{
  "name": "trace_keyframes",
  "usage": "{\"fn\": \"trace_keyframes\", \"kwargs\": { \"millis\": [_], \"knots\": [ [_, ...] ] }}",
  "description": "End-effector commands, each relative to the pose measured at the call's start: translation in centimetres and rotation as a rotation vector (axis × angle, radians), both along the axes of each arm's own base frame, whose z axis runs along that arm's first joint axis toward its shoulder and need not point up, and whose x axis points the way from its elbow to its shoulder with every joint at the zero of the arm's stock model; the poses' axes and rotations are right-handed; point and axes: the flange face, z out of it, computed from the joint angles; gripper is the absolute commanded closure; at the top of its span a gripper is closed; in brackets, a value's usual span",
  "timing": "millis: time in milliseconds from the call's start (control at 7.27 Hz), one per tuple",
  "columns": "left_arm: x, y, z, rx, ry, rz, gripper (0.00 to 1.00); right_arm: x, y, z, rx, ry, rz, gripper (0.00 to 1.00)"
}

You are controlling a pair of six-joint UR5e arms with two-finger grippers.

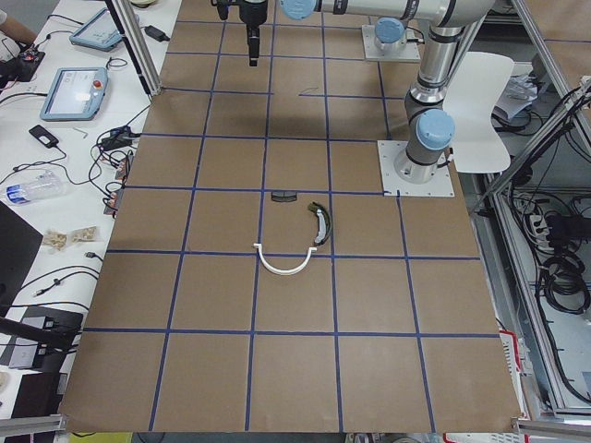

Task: Place bearing gear from tray to pile

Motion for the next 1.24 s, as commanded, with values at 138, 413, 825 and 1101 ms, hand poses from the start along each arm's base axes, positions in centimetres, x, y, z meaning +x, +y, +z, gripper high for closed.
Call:
{"fn": "trace_keyframes", "kwargs": {
  "millis": [138, 413, 825, 1101],
  "knots": [
    [0.0, 0.0, 0.1, -0.008, 0.0, 0.001, 0.0, -12.3, -0.4, -3.8, -0.025, 0.017, -0.074, 0.0],
    [0.1, 0.0, 0.0, -0.008, -0.001, 0.003, 0.0, -17.6, 0.1, -6.6, -0.003, -0.001, -0.119, 0.0],
    [0.1, 0.0, 0.0, -0.008, -0.001, 0.004, 0.0, -26.2, 0.9, -11.4, -0.042, 0.028, -0.067, 0.0],
    [0.1, 0.0, 0.0, -0.008, -0.001, 0.003, 0.0, -30.4, 1.9, -14.5, -0.035, 0.018, -0.016, 0.0]
  ]
}}
